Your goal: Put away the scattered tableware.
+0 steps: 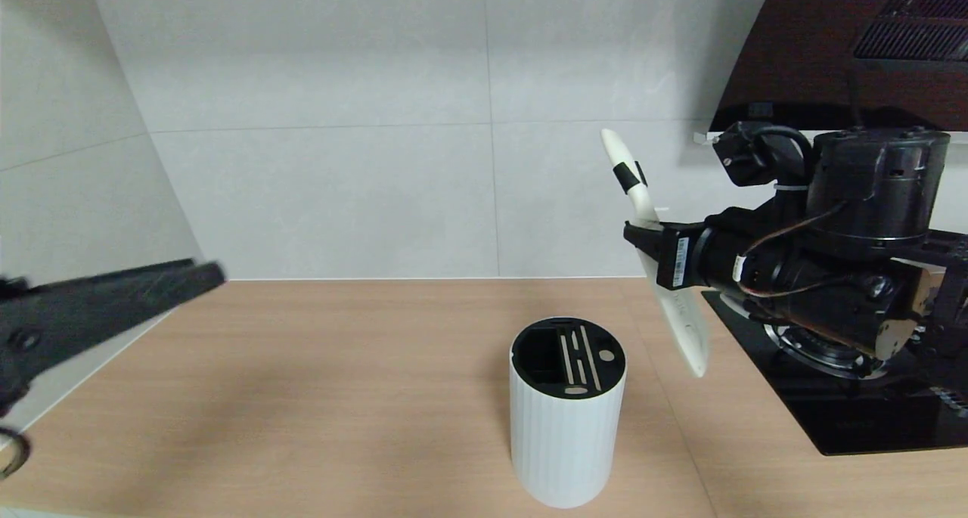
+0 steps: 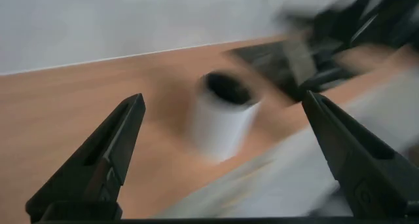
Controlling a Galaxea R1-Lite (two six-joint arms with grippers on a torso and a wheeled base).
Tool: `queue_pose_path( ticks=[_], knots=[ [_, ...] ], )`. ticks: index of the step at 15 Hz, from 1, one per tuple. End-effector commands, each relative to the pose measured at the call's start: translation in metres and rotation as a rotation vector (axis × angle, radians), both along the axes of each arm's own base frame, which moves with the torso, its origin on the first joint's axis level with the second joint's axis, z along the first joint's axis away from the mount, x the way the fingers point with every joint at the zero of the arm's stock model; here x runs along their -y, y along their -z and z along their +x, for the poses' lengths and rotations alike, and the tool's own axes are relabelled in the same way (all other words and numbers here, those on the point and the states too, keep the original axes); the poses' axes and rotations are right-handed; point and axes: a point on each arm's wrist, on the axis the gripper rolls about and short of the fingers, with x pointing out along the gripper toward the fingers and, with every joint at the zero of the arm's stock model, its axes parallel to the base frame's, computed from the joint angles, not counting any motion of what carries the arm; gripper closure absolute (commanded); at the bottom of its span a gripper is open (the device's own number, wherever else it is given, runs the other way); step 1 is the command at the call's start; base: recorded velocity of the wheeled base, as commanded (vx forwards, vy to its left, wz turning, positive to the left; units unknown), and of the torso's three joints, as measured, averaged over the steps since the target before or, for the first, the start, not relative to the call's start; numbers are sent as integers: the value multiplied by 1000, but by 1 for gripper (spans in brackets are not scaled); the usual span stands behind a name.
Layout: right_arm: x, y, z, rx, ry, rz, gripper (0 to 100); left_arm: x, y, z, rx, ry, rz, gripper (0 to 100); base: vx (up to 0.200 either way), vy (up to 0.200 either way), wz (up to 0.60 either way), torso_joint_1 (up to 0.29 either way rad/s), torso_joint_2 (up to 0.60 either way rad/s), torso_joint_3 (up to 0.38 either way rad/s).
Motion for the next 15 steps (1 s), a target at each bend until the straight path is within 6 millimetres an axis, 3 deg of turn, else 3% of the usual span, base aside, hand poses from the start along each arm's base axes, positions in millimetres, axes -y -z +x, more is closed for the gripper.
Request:
queue_pose_path(
  ticks=[1, 2, 3, 6, 10, 15],
  knots=[
    [-16, 3, -12, -16, -43, 13, 100, 51, 28, 79, -207, 154, -139, 0, 0, 0, 0, 0, 0, 0],
    [-16, 3, -12, -16, -43, 13, 100, 51, 28, 79, -207, 154, -139, 0, 0, 0, 0, 0, 0, 0],
    [-26, 5, -19, -26, -80, 22, 100, 68, 39, 92, -204, 203, -216, 0, 0, 0, 0, 0, 0, 0],
    [-48, 18, -27, -77, -140, 28, 100, 95, 60, 97, -149, 296, -270, 0, 0, 0, 0, 0, 0, 0],
    [-62, 20, -42, -93, -202, 41, 100, 127, 81, 109, -133, 243, -283, 0, 0, 0, 0, 0, 0, 0],
    [-75, 23, -60, -111, -272, 51, 100, 142, 91, 112, -125, 230, -294, 0, 0, 0, 0, 0, 0, 0]
  ],
)
